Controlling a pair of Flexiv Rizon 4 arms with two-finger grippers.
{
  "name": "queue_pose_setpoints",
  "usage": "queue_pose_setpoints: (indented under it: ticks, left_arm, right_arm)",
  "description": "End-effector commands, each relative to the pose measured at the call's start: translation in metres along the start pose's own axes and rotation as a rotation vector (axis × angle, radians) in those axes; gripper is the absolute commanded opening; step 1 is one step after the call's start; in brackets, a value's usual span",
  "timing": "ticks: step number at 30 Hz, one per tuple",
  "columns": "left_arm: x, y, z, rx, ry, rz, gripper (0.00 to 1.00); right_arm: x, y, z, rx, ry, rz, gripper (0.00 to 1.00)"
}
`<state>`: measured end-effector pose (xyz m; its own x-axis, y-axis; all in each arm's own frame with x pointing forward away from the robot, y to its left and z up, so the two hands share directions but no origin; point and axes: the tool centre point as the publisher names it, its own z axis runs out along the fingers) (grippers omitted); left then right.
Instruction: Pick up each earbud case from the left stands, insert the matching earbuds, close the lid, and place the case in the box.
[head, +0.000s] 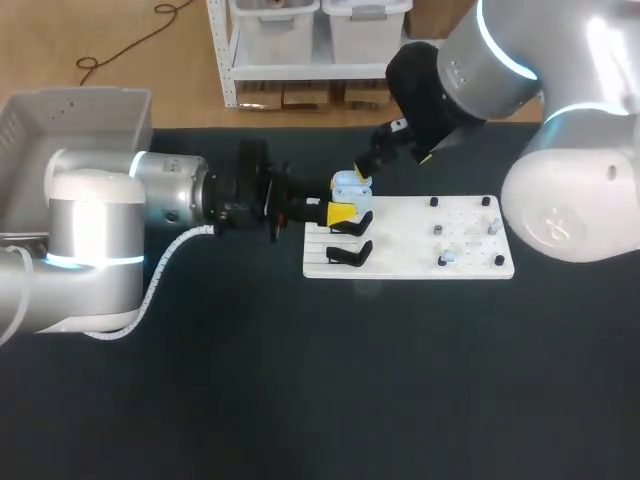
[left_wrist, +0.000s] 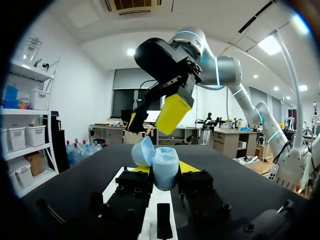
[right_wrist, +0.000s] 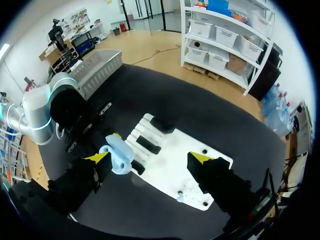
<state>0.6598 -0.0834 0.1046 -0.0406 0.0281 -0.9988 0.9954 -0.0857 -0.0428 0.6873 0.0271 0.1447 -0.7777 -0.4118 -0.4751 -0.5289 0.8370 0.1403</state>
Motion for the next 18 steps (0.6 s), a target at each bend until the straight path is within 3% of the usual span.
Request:
queue_pose_setpoints:
  ticks: [1,7,18]
  left_arm:
    - [0.0,-0.001,0.0,-0.004,-0.001,0.002,0.0]
    - [-0.001,-0.002,-0.001,0.003,-0.011,0.026,0.0]
    - [-0.007,-0.004,-0.001,0.018,-0.019,0.104,0.0]
  right_arm:
    - [0.011,-0.005,-0.021,0.055,-0.037,-0.031,1.0]
    - [0.027,-0.029,-0.036,0.146,0.015,-0.102,1.0]
    - [0.056,-0.089,-0.041,0.213,0.142,-0.064,1.0]
